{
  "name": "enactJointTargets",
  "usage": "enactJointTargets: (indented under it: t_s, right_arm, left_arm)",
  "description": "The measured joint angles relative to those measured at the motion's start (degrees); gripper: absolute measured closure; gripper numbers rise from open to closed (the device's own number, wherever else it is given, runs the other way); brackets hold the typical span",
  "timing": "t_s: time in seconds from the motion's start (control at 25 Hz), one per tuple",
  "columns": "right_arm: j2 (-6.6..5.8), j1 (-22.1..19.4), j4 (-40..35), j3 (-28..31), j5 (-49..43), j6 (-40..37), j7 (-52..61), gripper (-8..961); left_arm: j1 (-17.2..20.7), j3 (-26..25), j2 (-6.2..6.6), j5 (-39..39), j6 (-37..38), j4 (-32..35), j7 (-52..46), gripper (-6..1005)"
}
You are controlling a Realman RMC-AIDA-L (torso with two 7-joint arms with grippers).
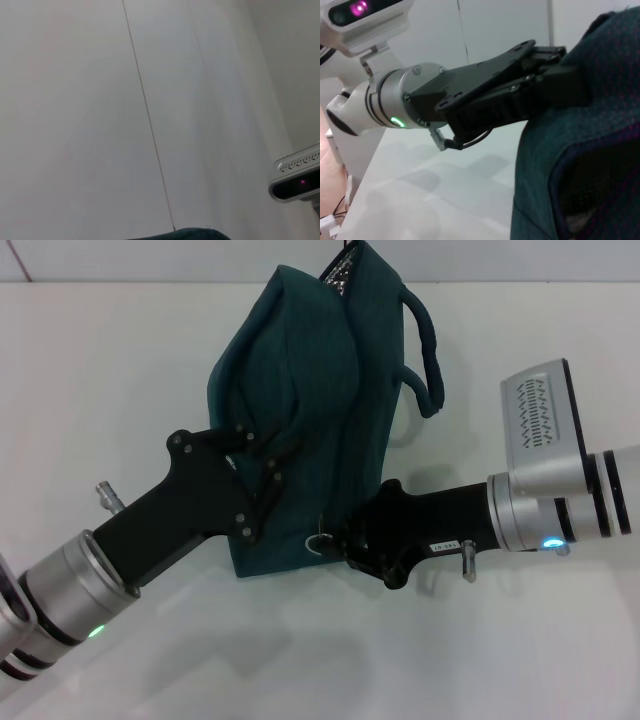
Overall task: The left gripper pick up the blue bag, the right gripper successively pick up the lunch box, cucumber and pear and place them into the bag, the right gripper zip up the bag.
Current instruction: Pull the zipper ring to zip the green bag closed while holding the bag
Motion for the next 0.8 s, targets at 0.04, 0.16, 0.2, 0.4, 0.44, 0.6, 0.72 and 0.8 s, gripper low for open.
enactJointTargets:
  t_s: [0.04,0.16,0.2,0.4,0.44,0.6,0.72,0.8]
  right_arm:
    - [0.0,0.16,0.0,-0.01,-0.14,-0.21,-0.19,864]
    - [-0.02,0.31,-0.15,0.11,-0.18,-0.62,-0.81,932]
    - [-0.12,0.31,-0.56,0.31,-0.16,-1.08,-1.06,932]
    - [-0.51,0.05,-2.8,1.07,-0.01,-2.45,-1.35,933]
    - [-0.54,-0.03,-3.13,1.25,-0.08,-2.46,-1.41,933]
    - [-0.61,0.07,-3.73,1.47,-0.23,-2.49,-2.14,933]
    - [-0.62,0.35,-4.29,1.46,-0.24,-2.69,-2.64,934]
    - [-0.74,0.46,-4.92,1.45,-0.25,-3.08,-2.82,934]
  left_arm:
    - [-0.01,-0.05,-0.02,-0.02,0.01,0.0,0.0,884]
    - [-0.08,-0.35,-0.02,-0.5,-0.04,-0.01,0.03,884]
    - [-0.08,-0.38,-0.01,-0.86,-0.1,-0.06,0.08,884]
    - [-0.06,-0.41,0.03,-1.95,-0.12,-0.72,0.09,884]
    - [-0.01,-0.41,0.04,-1.96,-0.1,-0.74,-0.01,884]
    - [0.47,-0.41,0.04,-2.49,0.13,-0.86,-0.15,874]
    - [0.61,-0.41,0.03,-4.28,0.72,-1.6,-0.33,863]
    - [0.74,-0.41,0.07,-7.24,2.7,-3.36,-0.68,807]
